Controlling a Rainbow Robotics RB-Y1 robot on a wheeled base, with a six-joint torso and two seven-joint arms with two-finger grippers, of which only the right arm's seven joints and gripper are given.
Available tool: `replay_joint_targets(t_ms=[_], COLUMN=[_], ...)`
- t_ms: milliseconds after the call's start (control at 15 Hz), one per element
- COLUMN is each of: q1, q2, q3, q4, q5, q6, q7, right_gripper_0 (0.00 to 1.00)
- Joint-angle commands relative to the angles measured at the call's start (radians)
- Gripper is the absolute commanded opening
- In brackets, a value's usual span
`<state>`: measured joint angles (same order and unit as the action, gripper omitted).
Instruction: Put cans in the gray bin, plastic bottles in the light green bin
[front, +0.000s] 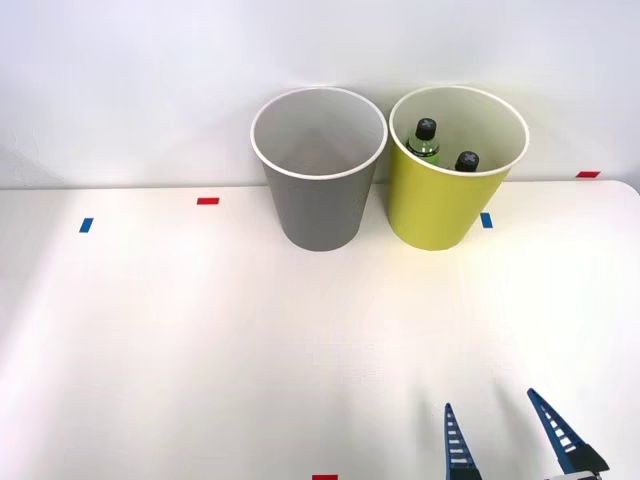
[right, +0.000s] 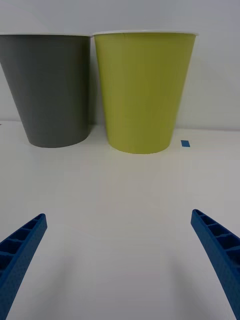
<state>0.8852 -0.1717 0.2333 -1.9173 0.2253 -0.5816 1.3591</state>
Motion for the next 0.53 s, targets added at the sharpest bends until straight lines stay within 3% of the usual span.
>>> replay_joint_targets(t_ms=[67,533], q1=[0.0,0.0], q2=[0.0,0.0], q3=[0.0,0.0], q4=[0.0,0.0], q5=[0.0,0.0], q6=[0.0,0.0], q7=[0.0,0.0], right_gripper_0=[1.0,1.0])
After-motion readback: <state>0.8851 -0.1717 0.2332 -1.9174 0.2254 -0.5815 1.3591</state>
